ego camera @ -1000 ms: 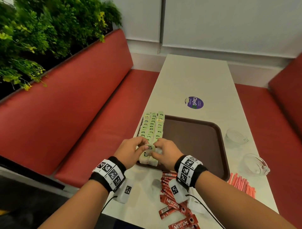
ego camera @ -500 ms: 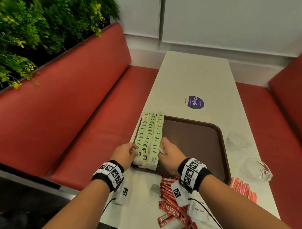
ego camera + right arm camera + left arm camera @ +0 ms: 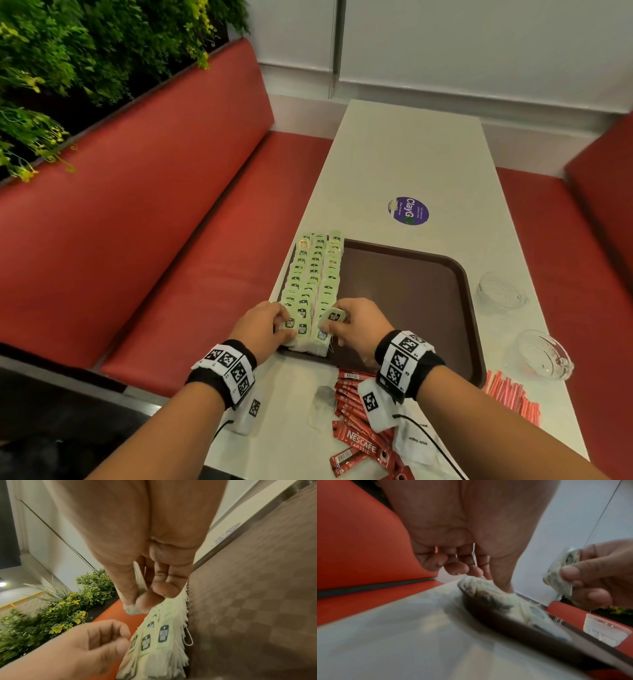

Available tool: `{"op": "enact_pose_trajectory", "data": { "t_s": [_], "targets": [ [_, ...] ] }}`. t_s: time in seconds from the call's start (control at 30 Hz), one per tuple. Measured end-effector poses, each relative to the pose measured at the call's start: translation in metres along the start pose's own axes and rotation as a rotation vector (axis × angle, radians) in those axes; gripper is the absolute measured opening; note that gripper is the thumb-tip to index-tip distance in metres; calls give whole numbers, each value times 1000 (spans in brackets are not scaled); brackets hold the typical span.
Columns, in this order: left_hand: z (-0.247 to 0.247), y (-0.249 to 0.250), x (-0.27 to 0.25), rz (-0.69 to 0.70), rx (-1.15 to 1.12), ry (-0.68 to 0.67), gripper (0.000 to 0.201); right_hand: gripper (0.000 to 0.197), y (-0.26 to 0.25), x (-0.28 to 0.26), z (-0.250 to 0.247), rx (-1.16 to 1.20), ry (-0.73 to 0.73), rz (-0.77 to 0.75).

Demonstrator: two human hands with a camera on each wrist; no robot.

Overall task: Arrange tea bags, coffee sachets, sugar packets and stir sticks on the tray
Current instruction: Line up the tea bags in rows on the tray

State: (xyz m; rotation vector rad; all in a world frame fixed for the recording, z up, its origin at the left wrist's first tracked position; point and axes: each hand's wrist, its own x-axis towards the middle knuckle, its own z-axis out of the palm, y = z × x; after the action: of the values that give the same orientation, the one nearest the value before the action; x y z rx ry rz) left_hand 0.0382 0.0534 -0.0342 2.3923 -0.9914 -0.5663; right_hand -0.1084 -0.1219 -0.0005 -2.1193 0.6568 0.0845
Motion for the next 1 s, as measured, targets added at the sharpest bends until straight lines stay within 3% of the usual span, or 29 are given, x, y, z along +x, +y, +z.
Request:
{"op": "enact_pose_trajectory", "data": {
  "t_s": [0.13,0.27,0.37,0.47,0.5,0.6,0.77,0.9,1.0],
  "targets": [
    [-10,28,-5,185,-241,66,14,19,-2,5,3,-28,2,-39],
    [-10,47,-3,287,-189,11,8,33,-6,7,10,86,30,-85],
    [-9,47,2,242,-190,15,5,45,-7,7,9,112,61,-54],
    [-8,38,8,119,-142,30,3,26,0,9,2,-73,59,-5],
    [-7,35,10,79,-104,-6,3,19,3,10,-1,-158,34,28],
    [-2,29,11,11,6,-133,9,31,14,13,-2,-323,-85,136],
    [7,25,12,12,45,-113,9,30,15,12,2,-356,-157,98],
    [10,23,10,4,45,-35,27,25,15,13,8,-348,-156,58],
    [11,17,7,38,79,-107,29,26,12,12,8,-347,-141,31]
  ]
}}
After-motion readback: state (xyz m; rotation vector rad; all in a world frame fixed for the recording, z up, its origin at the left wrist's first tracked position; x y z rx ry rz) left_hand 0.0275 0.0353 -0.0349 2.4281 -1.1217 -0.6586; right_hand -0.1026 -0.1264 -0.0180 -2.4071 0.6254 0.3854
